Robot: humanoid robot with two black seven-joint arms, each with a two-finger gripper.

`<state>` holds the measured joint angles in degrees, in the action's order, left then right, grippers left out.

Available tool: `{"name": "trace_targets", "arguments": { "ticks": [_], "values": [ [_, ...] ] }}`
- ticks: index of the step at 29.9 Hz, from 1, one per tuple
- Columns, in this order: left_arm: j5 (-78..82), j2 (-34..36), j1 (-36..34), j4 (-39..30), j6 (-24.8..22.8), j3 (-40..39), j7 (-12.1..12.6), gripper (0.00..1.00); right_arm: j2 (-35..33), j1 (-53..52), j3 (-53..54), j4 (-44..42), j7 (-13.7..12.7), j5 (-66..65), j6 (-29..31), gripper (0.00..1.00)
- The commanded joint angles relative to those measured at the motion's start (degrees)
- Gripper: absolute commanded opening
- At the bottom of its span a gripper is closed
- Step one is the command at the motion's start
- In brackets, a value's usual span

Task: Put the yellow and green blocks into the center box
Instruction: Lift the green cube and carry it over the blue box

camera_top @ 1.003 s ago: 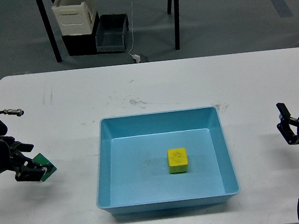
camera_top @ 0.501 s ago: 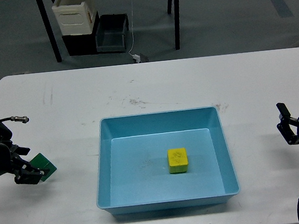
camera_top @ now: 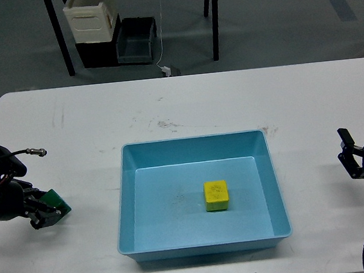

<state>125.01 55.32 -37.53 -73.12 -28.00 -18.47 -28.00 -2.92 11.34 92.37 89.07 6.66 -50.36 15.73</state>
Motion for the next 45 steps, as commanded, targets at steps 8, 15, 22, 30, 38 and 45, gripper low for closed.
{"name": "trace_targets", "arguments": {
  "ticks": [8,15,22,30,38,45],
  "values": [
    [-9.57,2.68,-8.24,0.26,0.00,-0.52,0.00,0.40,0.02,0.44,0.00,-0.03,0.02,0.00,-0.17,0.99],
    [-27.53,5.85,-19.23,-4.12,0.00,-0.43,0.00,0.40,0.20,0.53,0.00,0.06,0.02,0.00,-0.17,0.99],
    [-26.83,-0.10,-26.97,-10.98,0.00,-0.08,0.00,0.40,0.02,0.88,-0.17,0.06,0.02,0.00,0.00,0.99],
    [-15.76,-13.73,-36.90,-11.16,0.00,12.64,0.00,0.40,0.02,0.88,-0.09,-0.03,0.02,0.00,0.09,0.99],
    [-8.04,-22.18,-39.64,-9.94,0.00,21.98,0.00,0.40,0.02,1.05,-0.09,0.06,0.02,0.00,0.00,0.99],
    [-3.37,-27.28,-37.97,-4.66,0.00,25.85,0.00,0.41,0.20,0.97,-0.26,0.06,0.02,0.00,0.00,0.99]
  ]
}}
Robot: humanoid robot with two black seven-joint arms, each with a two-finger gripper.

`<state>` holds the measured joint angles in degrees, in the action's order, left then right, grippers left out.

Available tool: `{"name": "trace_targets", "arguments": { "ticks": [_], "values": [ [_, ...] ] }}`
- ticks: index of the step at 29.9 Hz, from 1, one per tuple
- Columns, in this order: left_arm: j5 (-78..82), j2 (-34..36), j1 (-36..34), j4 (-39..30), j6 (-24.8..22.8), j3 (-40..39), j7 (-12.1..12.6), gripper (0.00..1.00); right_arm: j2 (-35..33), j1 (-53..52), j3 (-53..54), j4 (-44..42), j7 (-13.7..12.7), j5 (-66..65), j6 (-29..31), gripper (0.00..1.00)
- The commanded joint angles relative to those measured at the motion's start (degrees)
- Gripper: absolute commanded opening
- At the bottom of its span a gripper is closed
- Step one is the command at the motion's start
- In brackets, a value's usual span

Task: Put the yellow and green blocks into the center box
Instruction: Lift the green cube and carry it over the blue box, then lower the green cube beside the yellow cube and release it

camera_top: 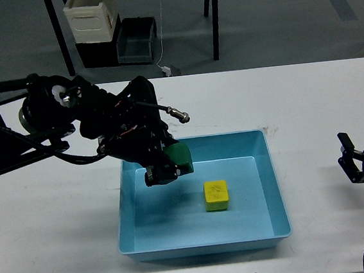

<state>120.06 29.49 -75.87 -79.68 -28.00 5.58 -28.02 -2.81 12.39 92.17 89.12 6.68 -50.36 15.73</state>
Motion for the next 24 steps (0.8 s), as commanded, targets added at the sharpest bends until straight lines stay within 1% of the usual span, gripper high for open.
{"name": "trace_targets", "arguments": {
  "ticks": [1,3,5,9,12,14,18,20,24],
  "values": [
    [2.28,-1.72,0.89,2.51,0.00,2.15,0.02,0.41,0.08,0.00,0.03,0.00,0.00,0.00,-0.08,0.99],
    [3.51,-2.77,2.39,4.17,0.00,2.24,0.02,0.44,0.08,-0.09,0.03,0.00,0.00,0.00,0.00,0.99],
    [4.48,-3.56,3.79,5.41,0.00,2.24,0.02,0.45,-0.09,-0.09,0.03,0.00,0.00,0.00,0.00,0.99],
    [4.94,-3.92,5.73,5.68,0.00,2.24,0.02,0.47,0.08,0.00,-0.23,0.08,0.00,0.00,-0.08,0.99],
    [4.94,-4.00,6.35,5.68,0.00,2.24,0.02,0.51,-0.09,0.00,-0.41,0.00,0.00,0.00,0.00,0.99],
    [4.94,-4.00,6.61,5.76,0.00,2.24,0.02,0.59,-0.09,0.00,-0.41,0.00,0.00,0.00,0.00,0.99],
    [4.94,-3.92,6.87,5.76,0.00,2.15,0.02,0.68,-0.09,0.00,-0.32,0.17,0.00,0.00,0.00,0.99],
    [4.94,-3.92,7.22,5.76,0.00,1.98,0.02,0.80,-0.09,0.00,-0.23,0.17,0.00,0.00,0.00,0.99],
    [4.49,-3.92,8.63,5.68,0.00,1.28,0.02,0.89,-0.09,0.00,-0.41,0.09,0.00,0.00,0.00,0.99]
  ]
}}
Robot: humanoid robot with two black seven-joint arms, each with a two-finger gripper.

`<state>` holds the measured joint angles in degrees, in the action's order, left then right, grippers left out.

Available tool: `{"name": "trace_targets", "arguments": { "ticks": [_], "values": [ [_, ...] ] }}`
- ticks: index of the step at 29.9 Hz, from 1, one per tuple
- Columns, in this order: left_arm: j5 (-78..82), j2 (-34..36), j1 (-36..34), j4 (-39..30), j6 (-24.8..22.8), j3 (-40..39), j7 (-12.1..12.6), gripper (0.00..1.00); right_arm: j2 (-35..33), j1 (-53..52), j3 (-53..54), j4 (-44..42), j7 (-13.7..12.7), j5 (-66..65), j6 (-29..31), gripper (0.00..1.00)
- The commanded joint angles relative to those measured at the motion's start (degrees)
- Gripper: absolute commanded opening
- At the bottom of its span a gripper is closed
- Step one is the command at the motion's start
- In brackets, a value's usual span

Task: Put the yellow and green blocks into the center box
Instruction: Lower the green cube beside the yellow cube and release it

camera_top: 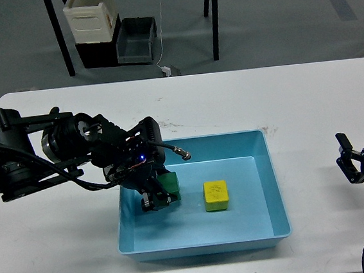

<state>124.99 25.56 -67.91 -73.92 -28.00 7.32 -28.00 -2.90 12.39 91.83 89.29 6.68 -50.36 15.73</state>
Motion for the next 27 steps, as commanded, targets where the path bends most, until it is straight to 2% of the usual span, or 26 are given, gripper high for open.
{"name": "trace_targets", "arguments": {
  "ticks": [1,6,7,8,9,10,13,14,15,17,18,21,27],
  "values": [
    [-0.71,0.02,0.67,0.01,0.00,-0.46,0.00,0.90,0.00,0.00,-0.07,-0.08,0.00,0.00,0.00,1.00],
    [-2.21,-0.07,0.67,0.53,0.00,-0.46,0.00,0.92,0.00,0.00,-0.07,-0.08,0.00,0.00,0.00,0.99],
    [-2.30,-0.16,0.76,0.88,0.00,-0.46,0.00,0.88,0.00,0.00,-0.07,-0.08,0.00,0.00,0.00,0.99],
    [-1.95,-0.24,0.76,0.97,0.00,-0.46,0.00,0.76,0.00,0.00,-0.07,-0.08,0.00,0.00,0.00,0.99],
    [-1.34,-0.24,0.67,0.97,0.00,-0.46,0.00,0.54,0.00,0.00,-0.07,-0.08,0.00,0.00,0.00,0.99],
    [-1.25,-0.24,0.67,1.06,0.00,-0.46,0.00,0.46,0.00,0.00,-0.16,0.01,0.00,0.00,0.00,0.99],
    [-0.89,-0.33,0.58,0.98,0.00,-0.20,0.00,0.42,0.00,0.00,-0.07,-0.08,0.00,0.00,0.00,0.99],
    [-0.89,-0.33,0.58,1.06,0.00,-0.28,0.00,0.44,0.18,0.09,-0.07,0.01,0.00,0.00,0.00,0.99],
    [-1.07,-0.33,0.67,0.98,0.00,-0.46,0.00,0.50,0.00,0.09,-0.07,0.01,0.00,0.09,0.00,0.99],
    [-2.12,-0.85,0.67,1.06,0.00,-0.64,0.00,0.83,0.00,0.00,-0.16,-0.08,0.00,0.09,0.00,0.99],
    [-2.30,-1.29,0.67,1.06,0.00,-0.64,0.00,0.88,0.18,0.09,-0.16,-0.08,0.00,0.00,0.00,0.99],
    [-2.56,-1.56,0.76,1.24,0.00,-0.90,0.00,0.95,0.18,0.09,-0.25,-0.08,0.00,0.00,0.00,0.99],
    [-7.91,-1.04,0.76,1.06,0.00,-3.44,0.00,0.99,0.18,0.17,-0.51,0.36,-0.09,0.09,0.35,1.00]
  ]
}}
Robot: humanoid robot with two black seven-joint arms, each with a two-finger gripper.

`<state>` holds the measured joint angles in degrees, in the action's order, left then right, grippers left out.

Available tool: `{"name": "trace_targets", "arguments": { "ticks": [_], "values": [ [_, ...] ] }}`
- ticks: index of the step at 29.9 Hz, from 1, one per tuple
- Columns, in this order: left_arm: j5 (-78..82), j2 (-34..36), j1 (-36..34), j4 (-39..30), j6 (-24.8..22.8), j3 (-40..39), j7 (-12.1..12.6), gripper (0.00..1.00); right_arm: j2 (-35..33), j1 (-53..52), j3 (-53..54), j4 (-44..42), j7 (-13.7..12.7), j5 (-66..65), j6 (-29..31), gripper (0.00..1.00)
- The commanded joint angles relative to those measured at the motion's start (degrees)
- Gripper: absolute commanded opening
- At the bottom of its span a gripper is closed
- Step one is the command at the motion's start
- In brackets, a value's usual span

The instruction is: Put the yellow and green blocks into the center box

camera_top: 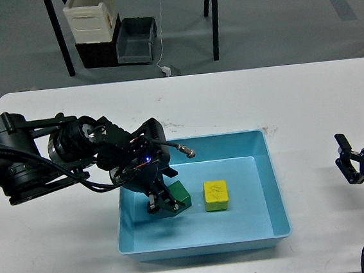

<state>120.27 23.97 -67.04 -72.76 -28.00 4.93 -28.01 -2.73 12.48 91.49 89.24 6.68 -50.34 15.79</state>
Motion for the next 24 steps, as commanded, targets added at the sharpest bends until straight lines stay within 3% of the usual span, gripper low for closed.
{"name": "trace_targets", "arguments": {
  "ticks": [1,4,11,15,20,24],
  "values": [
    [-5.46,1.08,-0.20,-0.44,0.00,-2.89,0.01,0.99,0.00,0.18,-0.52,0.67,-0.09,0.06,0.38,1.00],
    [-16.42,4.15,0.85,-1.32,0.00,-10.27,0.01,0.99,0.26,-0.26,-1.40,0.67,-0.09,0.06,0.38,1.00],
    [-53.42,6.18,18.31,-4.23,0.14,-30.92,0.01,0.99,0.44,-2.19,-1.76,0.41,-0.26,0.58,0.29,1.00],
    [-64.00,4.34,30.98,-4.58,5.83,-41.56,0.01,1.00,0.53,-3.51,-1.85,0.23,-0.79,8.56,0.38,1.00],
    [-69.44,-1.46,42.85,-4.40,17.18,-50.88,0.01,1.00,0.44,-5.36,-2.37,-0.03,-0.97,24.64,0.20,1.00],
    [-91.02,-3.22,50.24,-4.93,15.62,-52.48,0.01,1.00,0.53,-5.36,-2.64,-0.03,-0.97,32.30,0.20,1.00]
  ]
}}
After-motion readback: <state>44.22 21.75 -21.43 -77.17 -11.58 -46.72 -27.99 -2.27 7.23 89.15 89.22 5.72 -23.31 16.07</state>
